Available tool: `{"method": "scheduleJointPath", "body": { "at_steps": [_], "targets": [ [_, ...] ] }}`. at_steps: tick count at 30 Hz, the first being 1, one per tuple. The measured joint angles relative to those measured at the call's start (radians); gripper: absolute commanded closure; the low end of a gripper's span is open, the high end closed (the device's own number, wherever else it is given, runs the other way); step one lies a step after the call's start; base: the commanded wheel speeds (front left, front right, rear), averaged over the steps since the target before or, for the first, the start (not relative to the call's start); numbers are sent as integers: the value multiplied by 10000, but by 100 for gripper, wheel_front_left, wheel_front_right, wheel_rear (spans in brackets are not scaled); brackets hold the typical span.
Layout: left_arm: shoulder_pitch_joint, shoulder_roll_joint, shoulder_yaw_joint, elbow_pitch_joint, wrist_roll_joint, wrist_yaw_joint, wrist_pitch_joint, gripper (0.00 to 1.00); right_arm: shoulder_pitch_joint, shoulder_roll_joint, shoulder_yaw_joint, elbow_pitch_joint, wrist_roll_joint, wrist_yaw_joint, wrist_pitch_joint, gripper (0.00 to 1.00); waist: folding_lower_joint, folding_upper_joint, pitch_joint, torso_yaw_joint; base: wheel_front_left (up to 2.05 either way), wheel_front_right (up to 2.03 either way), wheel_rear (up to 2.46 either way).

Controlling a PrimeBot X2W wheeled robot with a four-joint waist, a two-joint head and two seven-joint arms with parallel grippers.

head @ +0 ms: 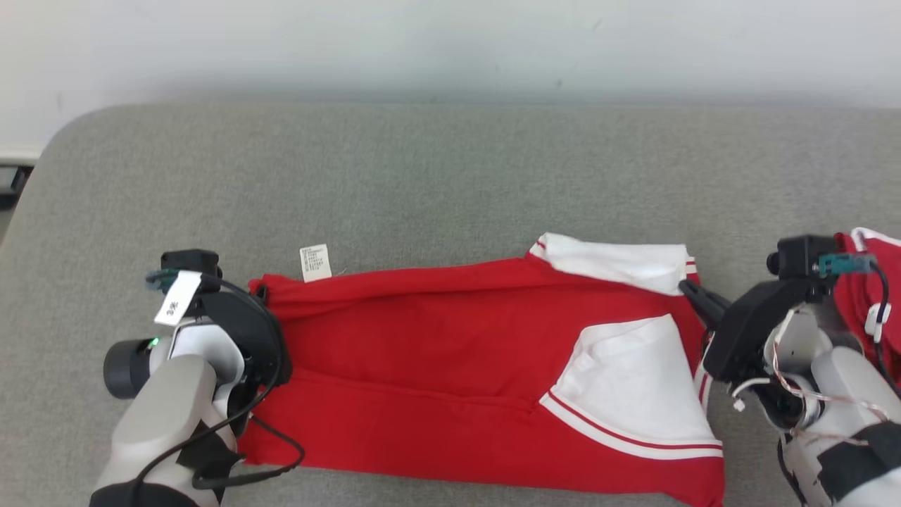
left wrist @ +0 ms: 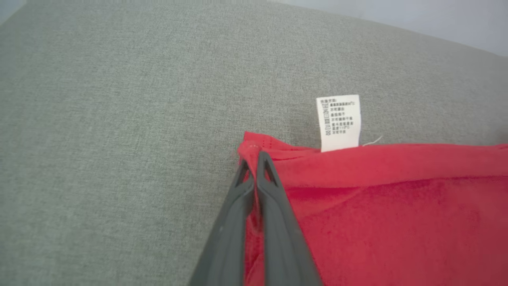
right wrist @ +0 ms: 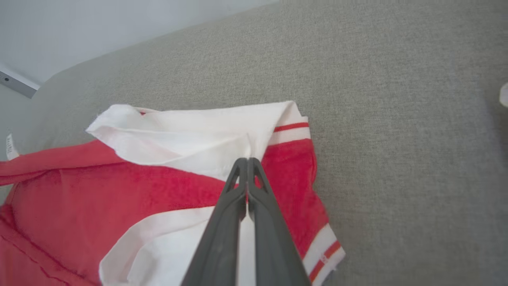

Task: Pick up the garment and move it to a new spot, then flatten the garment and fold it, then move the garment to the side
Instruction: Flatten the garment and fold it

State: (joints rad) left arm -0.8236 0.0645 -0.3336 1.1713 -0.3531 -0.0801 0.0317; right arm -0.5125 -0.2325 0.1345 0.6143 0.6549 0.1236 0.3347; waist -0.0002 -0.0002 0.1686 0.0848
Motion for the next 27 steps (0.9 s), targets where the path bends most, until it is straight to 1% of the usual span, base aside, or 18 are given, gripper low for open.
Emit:
{"method": "scheduleJointPath", "body": {
  "at_steps": [5,6,7,10,13,21,23,27],
  "targets": [
    [295,13,33,98,-102,0,-169,100,1099,-109,81,-1406,717,-2,102,100,0,0,-408,-274,0,0,0],
    [351,12,31,98,-107,0,-242,100,1359,-144,100,-1732,895,-2,180,100,-1,0,-477,-324,0,0,0],
    [431,13,29,130,-173,0,-268,100,1879,-213,184,-2378,1198,0,314,100,-1,0,-612,-414,0,0,0],
    [469,12,35,151,-205,0,-382,100,2677,-345,242,-3254,1515,-2,500,100,0,0,-793,-523,0,0,0],
    [634,17,59,163,-261,0,-485,100,3442,-522,151,-3946,1687,-2,625,100,0,1,-946,-607,0,0,0],
    [834,155,441,142,-587,-6,-920,100,4519,-525,-366,-5647,2314,-2,803,100,1,1,-1198,-797,0,0,0],
    [836,157,476,125,-610,-8,-972,100,4764,-516,-541,-6042,2566,-46,869,100,1,1,-1214,-801,0,0,0],
    [1043,167,357,180,-585,-71,-968,100,5227,-533,-512,-6481,2602,-240,1204,100,1,1,-1232,-795,0,0,0]
  ]
}}
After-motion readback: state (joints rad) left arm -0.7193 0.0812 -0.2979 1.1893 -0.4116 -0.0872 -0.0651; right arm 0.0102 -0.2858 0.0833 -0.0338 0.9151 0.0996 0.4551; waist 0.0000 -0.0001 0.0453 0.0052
